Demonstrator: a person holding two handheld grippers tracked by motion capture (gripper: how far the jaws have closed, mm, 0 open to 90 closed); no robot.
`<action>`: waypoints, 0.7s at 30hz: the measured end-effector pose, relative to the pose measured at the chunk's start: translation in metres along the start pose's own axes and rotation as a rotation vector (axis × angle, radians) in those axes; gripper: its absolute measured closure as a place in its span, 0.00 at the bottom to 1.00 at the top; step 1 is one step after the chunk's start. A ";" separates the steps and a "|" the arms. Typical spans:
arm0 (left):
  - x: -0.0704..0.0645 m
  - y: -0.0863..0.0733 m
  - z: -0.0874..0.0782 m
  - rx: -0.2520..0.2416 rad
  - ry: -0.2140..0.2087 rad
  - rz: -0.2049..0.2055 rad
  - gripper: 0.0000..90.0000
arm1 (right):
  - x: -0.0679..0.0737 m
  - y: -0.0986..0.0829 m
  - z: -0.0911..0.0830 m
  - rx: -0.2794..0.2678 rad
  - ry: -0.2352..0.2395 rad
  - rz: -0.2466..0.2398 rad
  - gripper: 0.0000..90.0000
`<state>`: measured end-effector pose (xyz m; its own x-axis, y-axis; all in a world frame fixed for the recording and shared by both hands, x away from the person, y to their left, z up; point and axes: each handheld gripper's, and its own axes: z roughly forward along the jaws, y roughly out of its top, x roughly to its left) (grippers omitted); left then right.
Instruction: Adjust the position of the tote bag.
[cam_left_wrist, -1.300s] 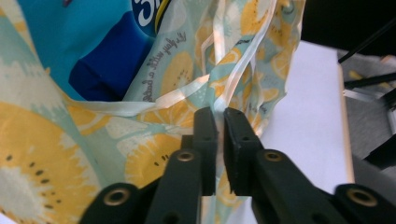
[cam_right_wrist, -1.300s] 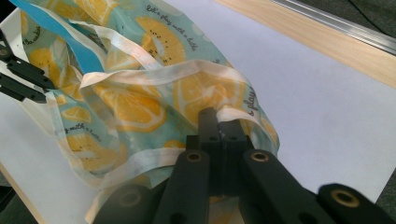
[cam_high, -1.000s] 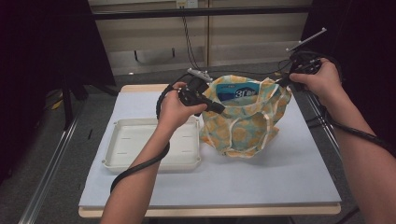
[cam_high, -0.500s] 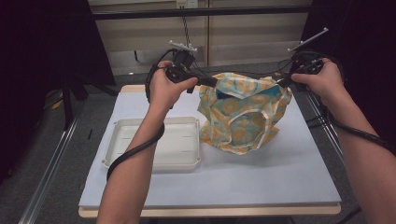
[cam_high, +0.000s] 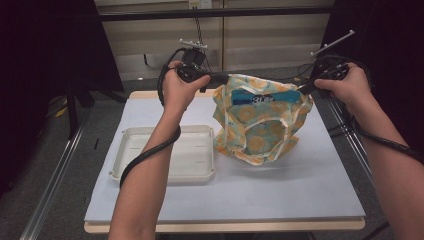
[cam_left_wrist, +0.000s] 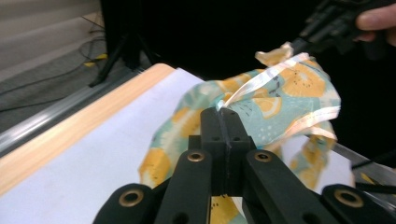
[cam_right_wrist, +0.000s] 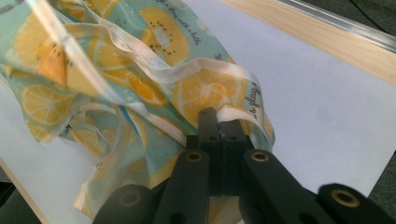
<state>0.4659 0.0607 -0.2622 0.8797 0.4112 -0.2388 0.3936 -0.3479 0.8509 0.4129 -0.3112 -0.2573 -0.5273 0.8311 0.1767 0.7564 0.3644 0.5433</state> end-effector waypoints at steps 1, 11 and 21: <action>0.001 0.000 0.001 -0.001 -0.002 -0.007 1.00 | 0.000 0.000 0.000 -0.001 0.003 -0.003 1.00; 0.008 0.003 0.005 -0.006 0.039 -0.007 1.00 | -0.002 -0.001 -0.001 -0.006 0.008 -0.005 1.00; 0.014 0.002 0.021 0.013 0.065 -0.033 1.00 | -0.007 -0.004 -0.002 -0.013 0.008 -0.003 1.00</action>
<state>0.4849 0.0477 -0.2738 0.8473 0.4761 -0.2352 0.4257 -0.3440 0.8370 0.4130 -0.3188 -0.2593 -0.5329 0.8265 0.1814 0.7496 0.3617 0.5542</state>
